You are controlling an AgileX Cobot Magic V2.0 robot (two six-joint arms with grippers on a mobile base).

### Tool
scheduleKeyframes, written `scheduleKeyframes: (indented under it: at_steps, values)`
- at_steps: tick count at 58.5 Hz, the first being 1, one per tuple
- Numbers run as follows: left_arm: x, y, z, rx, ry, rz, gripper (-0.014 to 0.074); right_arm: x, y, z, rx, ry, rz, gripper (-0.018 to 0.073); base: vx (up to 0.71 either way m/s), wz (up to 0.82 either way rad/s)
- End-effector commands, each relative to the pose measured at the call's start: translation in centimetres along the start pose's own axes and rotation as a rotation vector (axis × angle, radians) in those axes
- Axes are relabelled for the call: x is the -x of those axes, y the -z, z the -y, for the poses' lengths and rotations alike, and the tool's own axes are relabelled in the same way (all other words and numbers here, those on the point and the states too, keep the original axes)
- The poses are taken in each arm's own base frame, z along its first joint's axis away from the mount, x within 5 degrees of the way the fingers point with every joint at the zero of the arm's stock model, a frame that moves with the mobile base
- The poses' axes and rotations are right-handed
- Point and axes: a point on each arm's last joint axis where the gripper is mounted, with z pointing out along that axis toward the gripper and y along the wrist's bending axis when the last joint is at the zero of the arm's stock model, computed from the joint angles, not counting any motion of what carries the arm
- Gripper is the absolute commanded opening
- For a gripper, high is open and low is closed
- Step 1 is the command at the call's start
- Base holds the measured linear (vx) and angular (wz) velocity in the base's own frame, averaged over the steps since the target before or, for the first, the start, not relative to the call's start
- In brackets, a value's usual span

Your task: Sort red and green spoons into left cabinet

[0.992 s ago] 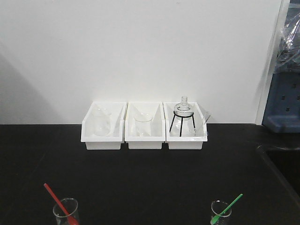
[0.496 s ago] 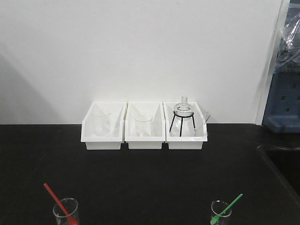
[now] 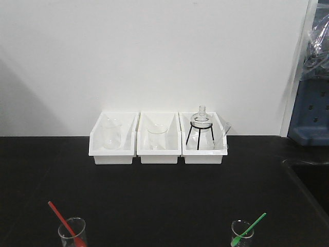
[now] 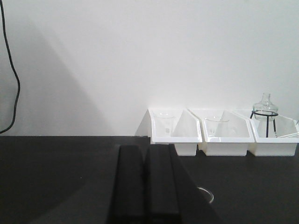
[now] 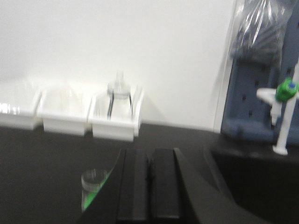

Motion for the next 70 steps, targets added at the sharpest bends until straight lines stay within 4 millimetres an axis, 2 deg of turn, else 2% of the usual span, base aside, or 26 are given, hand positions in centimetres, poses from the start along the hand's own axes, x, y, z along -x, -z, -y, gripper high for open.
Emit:
scheduleKeyframes:
  at_steps: [1, 12, 20, 28, 33, 43, 53, 70]
  values:
    - [2.9, 0.2, 0.2, -0.007, 0.017, 0.156, -0.0006, 1.9, 0.3, 0.2, -0.020, -0.085, 0.233, -0.0006, 0.00, 0.00]
    - [5.6, 0.5, 0.3, -0.012, 0.014, 0.209, -0.0006, 3.5, 0.9, 1.0, -0.069, -0.223, 0.431, -0.0006, 0.00, 0.00]
    - [7.2, 0.8, 0.5, -0.014, 0.004, 0.255, -0.0006, 3.8, 1.1, 1.4, -0.097, -0.303, 0.465, -0.0006, 0.00, 0.00]
    - [8.7, 0.8, 0.6, -0.015, -0.011, 0.256, -0.0006, 4.9, 0.9, 1.2, -0.068, -0.291, 0.405, -0.0006, 0.00, 0.00]
    - [9.8, 0.5, 0.7, -0.013, -0.035, 0.244, -0.0006, 6.5, 1.0, 0.9, -0.034, -0.240, 0.335, -0.0006, 0.00, 0.00]
    - [11.7, -1.3, 0.9, -0.015, -0.076, 0.201, -0.0006, 9.2, 0.7, 0.7, -0.012, -0.084, 0.178, -0.0004, 0.00, 0.00]
    - [11.3, -3.6, 0.9, -0.016, -0.074, 0.130, -0.0006, 9.4, -0.7, 0.9, -0.019, 0.032, 0.040, 0.0001, 0.00, 0.00]
    - [9.6, -5.6, 0.7, -0.008, -0.074, -0.031, 0.0011, 8.3, -2.7, 0.8, -0.009, -0.005, -0.082, 0.0054, 0.00, 0.00]
